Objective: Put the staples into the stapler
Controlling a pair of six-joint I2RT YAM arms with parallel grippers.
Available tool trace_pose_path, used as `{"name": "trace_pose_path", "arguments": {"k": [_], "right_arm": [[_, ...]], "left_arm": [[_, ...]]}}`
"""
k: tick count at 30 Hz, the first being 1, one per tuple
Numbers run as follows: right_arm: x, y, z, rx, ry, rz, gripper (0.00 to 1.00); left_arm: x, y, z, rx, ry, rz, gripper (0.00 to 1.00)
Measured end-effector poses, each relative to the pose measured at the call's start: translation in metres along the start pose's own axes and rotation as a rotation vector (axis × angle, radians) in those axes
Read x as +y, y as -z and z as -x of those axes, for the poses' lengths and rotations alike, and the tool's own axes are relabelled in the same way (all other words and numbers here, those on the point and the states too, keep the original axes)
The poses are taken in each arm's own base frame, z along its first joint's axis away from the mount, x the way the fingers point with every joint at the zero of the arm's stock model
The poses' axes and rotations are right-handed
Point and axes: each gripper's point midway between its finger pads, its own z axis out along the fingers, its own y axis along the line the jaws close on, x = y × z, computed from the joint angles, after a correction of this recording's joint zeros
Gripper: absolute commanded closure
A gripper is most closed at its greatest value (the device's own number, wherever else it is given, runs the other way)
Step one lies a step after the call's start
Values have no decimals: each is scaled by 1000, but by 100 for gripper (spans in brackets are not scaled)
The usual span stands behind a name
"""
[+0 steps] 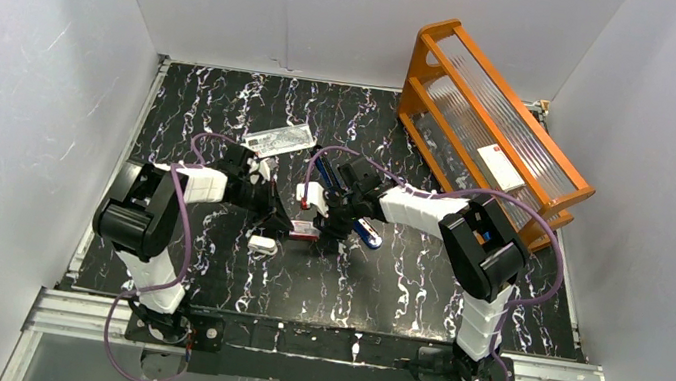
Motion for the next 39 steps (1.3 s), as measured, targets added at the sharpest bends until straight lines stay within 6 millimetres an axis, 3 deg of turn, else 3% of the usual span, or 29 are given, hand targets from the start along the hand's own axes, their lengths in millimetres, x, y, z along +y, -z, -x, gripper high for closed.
{"name": "trace_pose_path", "arguments": {"k": [13,17,24,29,39], "right_arm": [[-2,0,-1,5,7,-8,69],[-2,0,0,6,6,-10,66],[-14,-3,3,22,-2,-24,61],[-19,-5,4,26,-9,-24,54],[-24,-11,11,21,-41,-14,30]], "left_arm": [[12,26,16,1,-35,38,100],[23,38,21,-10,0,46,100],[47,67,51,-106,22,94,100],[65,77,56,-138,28,170,100],[71,94,60,-195,33,270,44]]}}
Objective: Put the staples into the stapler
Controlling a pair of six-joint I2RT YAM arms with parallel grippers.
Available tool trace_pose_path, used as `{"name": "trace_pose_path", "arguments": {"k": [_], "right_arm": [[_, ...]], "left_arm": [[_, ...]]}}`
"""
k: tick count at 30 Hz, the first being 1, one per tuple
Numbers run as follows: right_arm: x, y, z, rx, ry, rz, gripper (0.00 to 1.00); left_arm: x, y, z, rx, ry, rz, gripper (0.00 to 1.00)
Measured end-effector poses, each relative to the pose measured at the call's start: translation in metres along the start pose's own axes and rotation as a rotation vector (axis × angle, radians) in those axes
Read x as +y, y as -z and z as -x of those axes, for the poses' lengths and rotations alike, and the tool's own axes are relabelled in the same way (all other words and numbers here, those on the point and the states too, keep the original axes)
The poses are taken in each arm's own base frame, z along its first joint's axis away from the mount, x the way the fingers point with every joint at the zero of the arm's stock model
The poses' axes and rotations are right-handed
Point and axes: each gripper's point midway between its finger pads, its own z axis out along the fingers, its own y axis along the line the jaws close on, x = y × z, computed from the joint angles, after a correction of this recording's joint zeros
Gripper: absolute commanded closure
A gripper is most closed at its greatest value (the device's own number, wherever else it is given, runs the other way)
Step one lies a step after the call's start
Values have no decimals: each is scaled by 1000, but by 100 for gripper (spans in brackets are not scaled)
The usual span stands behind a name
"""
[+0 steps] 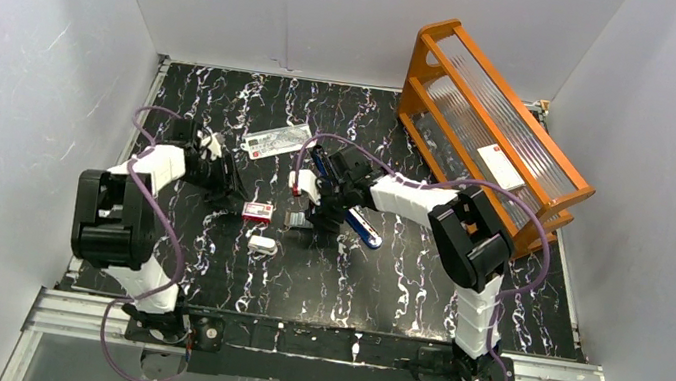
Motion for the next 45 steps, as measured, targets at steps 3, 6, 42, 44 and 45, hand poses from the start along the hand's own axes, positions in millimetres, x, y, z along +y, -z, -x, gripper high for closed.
{"name": "trace_pose_path", "arguments": {"k": [3,6,42,44,45], "right_arm": [[2,1,4,-15,-19,4,23],[1,8,13,-47,-32,-10,20],[51,133,4,-417,-758,-516,11],[49,135,1,-417,-772,-538,11],[49,135,-1,-415,-782,-543,11]], "left_arm": [[-4,17,9,-67,-16,30,34],[-10,37,21,-142,-38,63,30],[-76,27,-111,154,-1245,19,32],[-63,22,-114,184,-1316,32,32],[-59,21,-115,190,-1342,32,32]]}}
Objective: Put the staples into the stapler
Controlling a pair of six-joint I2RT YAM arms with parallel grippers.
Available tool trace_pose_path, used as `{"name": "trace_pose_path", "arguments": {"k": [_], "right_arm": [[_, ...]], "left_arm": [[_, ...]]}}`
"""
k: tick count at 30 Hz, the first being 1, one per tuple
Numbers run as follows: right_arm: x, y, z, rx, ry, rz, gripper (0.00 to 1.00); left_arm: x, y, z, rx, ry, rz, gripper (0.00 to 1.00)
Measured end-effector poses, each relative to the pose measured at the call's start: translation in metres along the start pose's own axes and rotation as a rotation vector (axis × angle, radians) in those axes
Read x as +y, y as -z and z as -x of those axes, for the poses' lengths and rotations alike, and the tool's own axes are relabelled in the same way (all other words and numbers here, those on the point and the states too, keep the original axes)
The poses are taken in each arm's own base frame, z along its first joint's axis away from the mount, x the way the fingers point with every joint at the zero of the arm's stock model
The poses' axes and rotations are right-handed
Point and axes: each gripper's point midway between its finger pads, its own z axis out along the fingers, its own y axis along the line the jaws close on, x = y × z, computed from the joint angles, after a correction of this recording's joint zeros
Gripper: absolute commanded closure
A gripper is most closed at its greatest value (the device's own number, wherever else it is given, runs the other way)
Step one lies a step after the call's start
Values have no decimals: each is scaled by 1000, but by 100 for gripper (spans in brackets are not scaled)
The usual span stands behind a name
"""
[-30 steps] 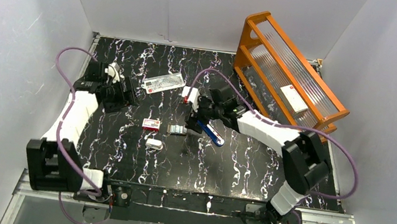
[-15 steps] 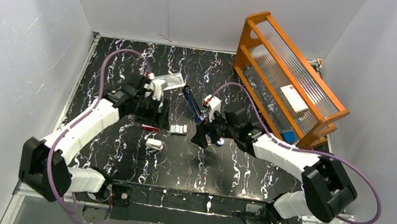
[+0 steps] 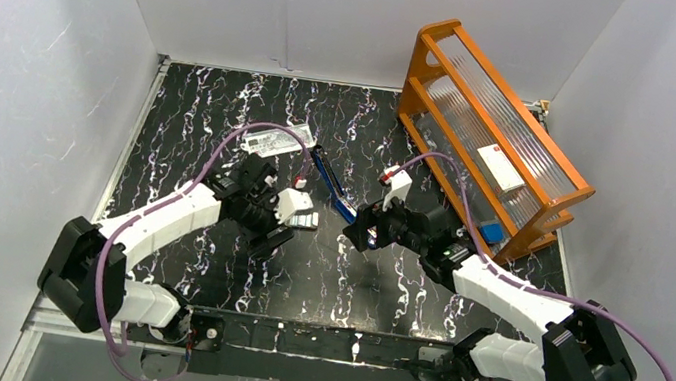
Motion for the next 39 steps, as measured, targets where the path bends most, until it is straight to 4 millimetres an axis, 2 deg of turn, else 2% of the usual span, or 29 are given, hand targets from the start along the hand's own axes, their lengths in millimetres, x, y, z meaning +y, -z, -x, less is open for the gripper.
{"name": "trace_pose_path", "arguments": {"k": [9,14,20,28,29,30,32,39], "right_arm": [[-3,0,0,-6,-26,-24,11],[-3,0,0,-5,-26,-24,11],[-4,1,2,-10,-29,-30,10],[-3,8,11,-42,-23,-35,10],[-2,9,11,-43,-23,-34,10],[-2,9,11,-44,-22,-33,8],[-2,10,9,-40,-20,-31,2],[5,11,-8,28,-26,18,2]], "left_arm": [[3,-17,-2,-27,-191,13,42],[11,-25,-1,-10,-237,60,45],[16,-33,-1,-1,-241,70,66],[15,-37,-5,12,-244,61,68],[15,-37,-6,14,-244,59,74],[14,-38,-7,16,-243,58,83],[13,-38,-8,19,-238,53,99],[3,-35,1,-13,-234,0,100]]}}
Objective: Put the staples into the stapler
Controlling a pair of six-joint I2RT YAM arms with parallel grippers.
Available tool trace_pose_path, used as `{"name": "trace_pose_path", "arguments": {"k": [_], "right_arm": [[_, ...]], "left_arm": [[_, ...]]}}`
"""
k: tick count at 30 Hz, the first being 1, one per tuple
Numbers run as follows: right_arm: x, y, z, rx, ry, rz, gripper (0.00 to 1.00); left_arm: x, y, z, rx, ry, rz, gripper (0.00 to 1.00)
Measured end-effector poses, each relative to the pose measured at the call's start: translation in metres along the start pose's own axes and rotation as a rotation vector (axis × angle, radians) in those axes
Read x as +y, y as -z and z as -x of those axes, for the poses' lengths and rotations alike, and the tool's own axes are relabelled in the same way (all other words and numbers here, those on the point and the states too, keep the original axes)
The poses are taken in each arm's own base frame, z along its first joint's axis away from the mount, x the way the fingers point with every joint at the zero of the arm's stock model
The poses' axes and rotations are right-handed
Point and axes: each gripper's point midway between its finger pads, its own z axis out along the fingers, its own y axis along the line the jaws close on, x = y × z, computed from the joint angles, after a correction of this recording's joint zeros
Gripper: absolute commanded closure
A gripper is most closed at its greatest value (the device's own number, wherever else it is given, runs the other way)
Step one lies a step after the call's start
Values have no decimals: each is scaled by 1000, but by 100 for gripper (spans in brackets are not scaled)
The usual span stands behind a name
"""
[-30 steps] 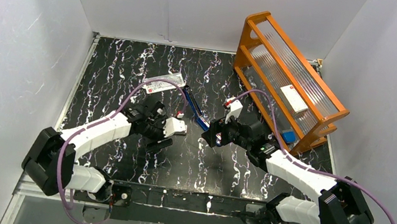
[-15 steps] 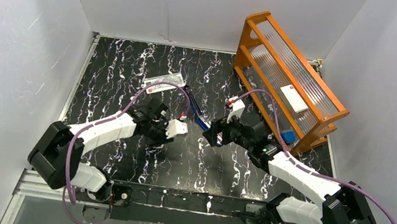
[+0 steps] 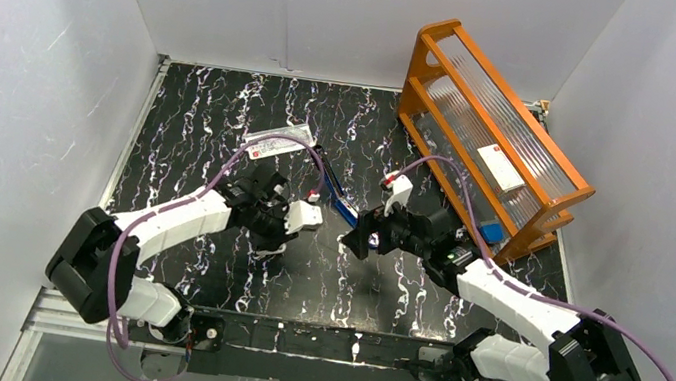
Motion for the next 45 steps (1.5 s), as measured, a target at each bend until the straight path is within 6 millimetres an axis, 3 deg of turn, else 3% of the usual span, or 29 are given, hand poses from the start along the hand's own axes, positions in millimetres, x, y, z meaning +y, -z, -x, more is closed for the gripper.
{"name": "trace_pose_path", "arguments": {"k": [5,10,12,16,18,22,28,33,42,45], "right_arm": [[18,2,-5,33,-142,78,24],[49,4,7,30,-323,217,18],[60,4,10,41,-365,275,22],[72,0,10,99,-406,340,47],[75,-4,15,111,-416,353,52],[77,-6,21,111,-424,363,53],[73,-11,8,158,-448,343,55],[72,-15,-1,205,-469,338,69],[74,-17,-1,231,-522,341,73],[63,-23,-12,270,-568,303,74]], "left_arm": [[-7,21,47,-188,-7,-51,100],[-21,45,91,-393,-45,-90,100],[-26,50,104,-451,-64,-113,100],[-32,54,120,-515,-85,-144,100],[-32,55,124,-534,-93,-144,100],[-32,57,125,-549,-102,-135,100],[-34,59,128,-570,-114,-139,100],[-34,58,127,-568,-113,-142,100],[-35,60,128,-574,-110,-142,100],[-37,69,134,-613,-115,-139,100]]}}
